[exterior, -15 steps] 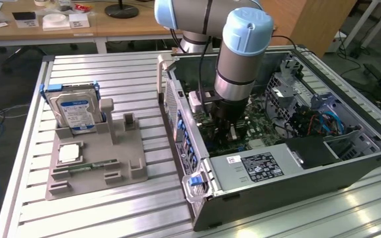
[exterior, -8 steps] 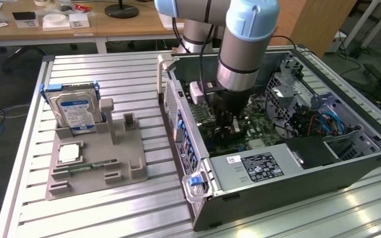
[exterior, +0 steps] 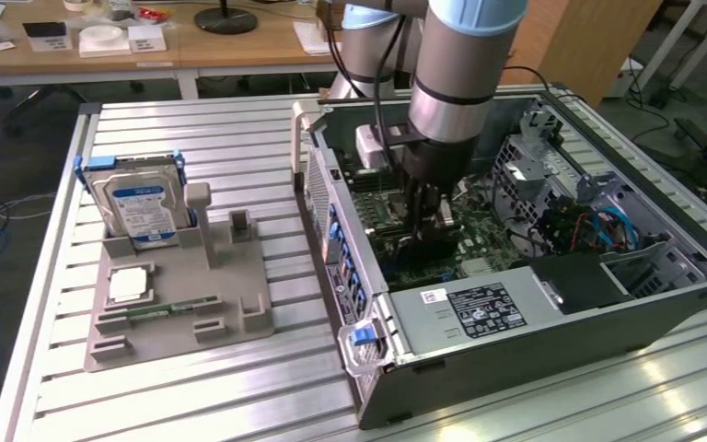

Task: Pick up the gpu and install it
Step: 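Insert the gpu into the slot, then press down on the gpu until it lock into place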

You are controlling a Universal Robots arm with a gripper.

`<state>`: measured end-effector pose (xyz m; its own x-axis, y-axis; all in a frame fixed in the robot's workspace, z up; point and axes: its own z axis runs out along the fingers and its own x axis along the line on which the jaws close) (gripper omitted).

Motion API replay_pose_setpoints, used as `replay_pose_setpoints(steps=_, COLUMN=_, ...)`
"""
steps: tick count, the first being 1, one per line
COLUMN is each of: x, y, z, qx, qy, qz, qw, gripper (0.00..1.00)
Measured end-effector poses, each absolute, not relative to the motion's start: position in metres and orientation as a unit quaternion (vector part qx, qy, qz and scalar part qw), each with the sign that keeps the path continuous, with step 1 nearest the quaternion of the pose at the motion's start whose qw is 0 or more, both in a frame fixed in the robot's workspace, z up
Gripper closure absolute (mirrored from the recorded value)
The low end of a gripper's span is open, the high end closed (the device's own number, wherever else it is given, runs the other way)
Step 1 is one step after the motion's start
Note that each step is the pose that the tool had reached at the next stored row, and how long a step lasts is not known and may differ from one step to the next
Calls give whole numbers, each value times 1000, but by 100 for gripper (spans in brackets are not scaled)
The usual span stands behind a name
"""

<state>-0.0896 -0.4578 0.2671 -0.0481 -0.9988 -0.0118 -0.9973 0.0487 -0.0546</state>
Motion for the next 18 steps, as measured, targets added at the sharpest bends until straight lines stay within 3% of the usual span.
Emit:
replay_pose_setpoints(steps=5, x=-90, y=-458, z=276, qx=-689, qy=724, qz=-17, qw=24, gripper=66)
replay_pose_setpoints(steps=11, x=-90, y=-458, z=276, qx=-689, qy=724, qz=-17, qw=24, gripper=89)
replay_pose_setpoints(steps=18, x=-90, y=-458, z=276, qx=-689, qy=724, qz=-17, qw=24, gripper=89)
